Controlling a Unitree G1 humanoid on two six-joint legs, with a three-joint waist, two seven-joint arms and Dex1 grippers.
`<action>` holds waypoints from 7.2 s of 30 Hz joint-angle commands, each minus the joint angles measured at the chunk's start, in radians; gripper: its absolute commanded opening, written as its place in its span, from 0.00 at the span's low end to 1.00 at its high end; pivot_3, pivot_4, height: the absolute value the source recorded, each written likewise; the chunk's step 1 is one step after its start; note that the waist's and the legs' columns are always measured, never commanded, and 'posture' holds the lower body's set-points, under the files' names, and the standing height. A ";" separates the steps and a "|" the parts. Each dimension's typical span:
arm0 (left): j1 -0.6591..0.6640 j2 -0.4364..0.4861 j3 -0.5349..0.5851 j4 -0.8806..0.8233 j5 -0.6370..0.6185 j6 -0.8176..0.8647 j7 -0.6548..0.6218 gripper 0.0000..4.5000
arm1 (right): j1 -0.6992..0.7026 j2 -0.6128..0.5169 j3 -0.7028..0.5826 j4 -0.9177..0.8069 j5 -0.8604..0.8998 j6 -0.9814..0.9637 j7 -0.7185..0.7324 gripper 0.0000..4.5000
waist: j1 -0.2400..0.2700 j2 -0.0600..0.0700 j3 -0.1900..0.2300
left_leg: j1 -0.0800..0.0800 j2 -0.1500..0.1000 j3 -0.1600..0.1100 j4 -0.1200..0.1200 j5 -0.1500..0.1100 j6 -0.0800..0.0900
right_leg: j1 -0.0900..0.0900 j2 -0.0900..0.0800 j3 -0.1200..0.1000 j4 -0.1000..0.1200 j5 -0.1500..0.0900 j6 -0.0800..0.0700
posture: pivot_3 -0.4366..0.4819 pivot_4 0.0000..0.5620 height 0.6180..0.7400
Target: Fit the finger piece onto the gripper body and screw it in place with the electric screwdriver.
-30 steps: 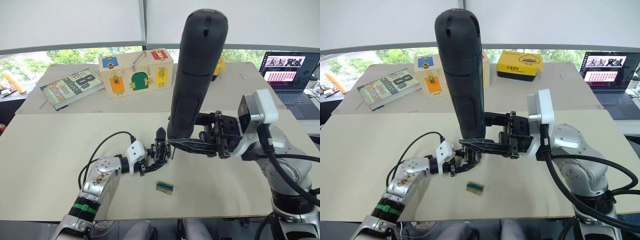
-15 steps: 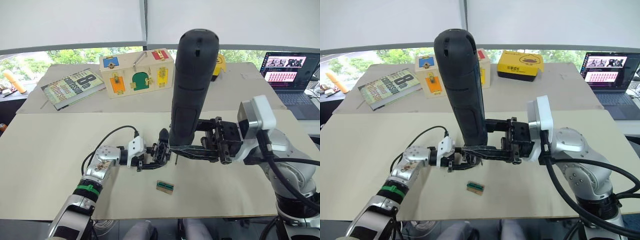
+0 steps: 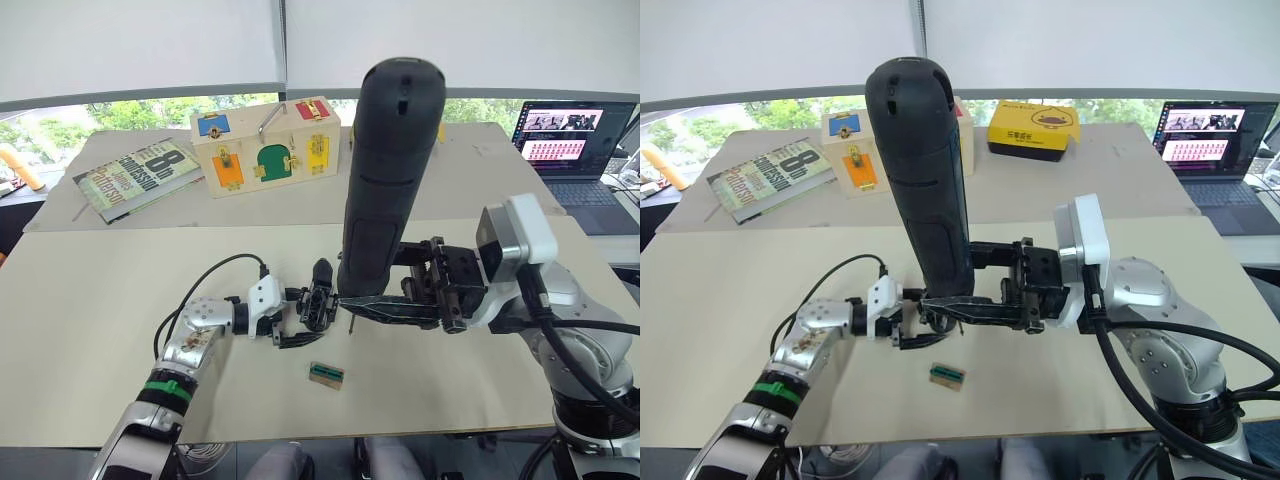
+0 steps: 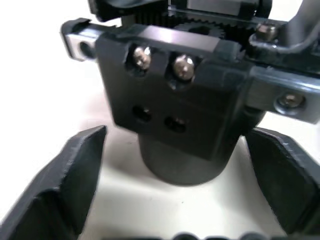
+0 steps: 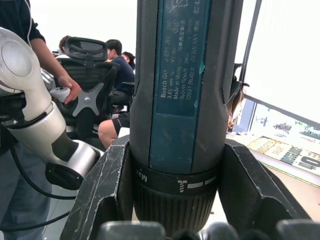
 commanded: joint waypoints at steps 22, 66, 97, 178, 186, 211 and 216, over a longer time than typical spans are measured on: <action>0.225 -0.115 -0.052 -0.338 0.082 0.183 0.390 0.99 | -0.016 0.001 -0.028 -0.026 0.007 -0.018 -0.001 0.43 | 0.019 0.000 0.000 | 0.000 -0.001 0.000 0.001 0.000 0.000 | 0.002 -0.001 0.000 -0.001 0.000 0.000 | 0.48 0.27 1.00; 0.262 -0.052 0.012 -0.311 -0.006 0.130 0.322 0.99 | 0.001 0.001 -0.026 -0.044 0.009 -0.018 -0.018 0.43 | 0.009 0.000 0.000 | 0.000 0.000 0.000 0.000 0.000 0.000 | 0.001 0.000 0.000 -0.001 0.000 0.000 | 0.48 0.27 1.00; 0.144 -0.095 -0.048 -0.218 0.032 0.164 0.298 0.99 | -0.024 0.019 -0.010 -0.025 -0.007 -0.020 -0.017 0.43 | 0.040 0.000 0.000 | 0.000 -0.001 0.000 0.001 0.000 0.000 | 0.003 -0.001 0.000 -0.001 0.001 0.001 | 0.48 0.27 1.00; 0.174 -0.045 -0.065 -0.204 0.046 0.212 0.260 0.51 | -0.292 0.332 0.260 0.247 -0.386 0.012 -0.047 0.43 | 0.002 0.001 -0.001 | 0.001 -0.001 0.000 0.000 0.000 0.000 | 0.001 0.000 -0.001 0.000 0.001 0.001 | 0.48 0.27 1.00; 0.179 -0.045 -0.063 -0.211 0.045 0.221 0.258 0.51 | -0.294 0.346 0.261 0.267 -0.408 0.000 -0.038 0.43 | 0.000 0.001 -0.001 | 0.001 -0.001 0.000 0.000 0.000 0.000 | 0.001 0.000 -0.001 0.000 0.001 0.001 | 0.48 0.27 1.00; 0.183 -0.044 -0.061 -0.219 0.042 0.236 0.256 0.51 | -0.290 0.358 0.256 0.283 -0.439 0.002 -0.027 0.43 | -0.003 0.001 -0.001 | 0.001 -0.001 0.000 0.000 0.000 0.000 | 0.001 0.000 -0.001 0.000 0.001 0.001 | 0.48 0.27 1.00; 0.187 -0.044 -0.061 -0.221 0.042 0.237 0.256 0.51 | -0.284 0.360 0.257 0.284 -0.442 0.001 -0.024 0.43 | -0.003 0.001 -0.001 | 0.001 -0.001 0.000 0.000 0.000 0.000 | 0.001 0.000 -0.001 0.000 0.001 0.001 | 0.48 0.27 1.00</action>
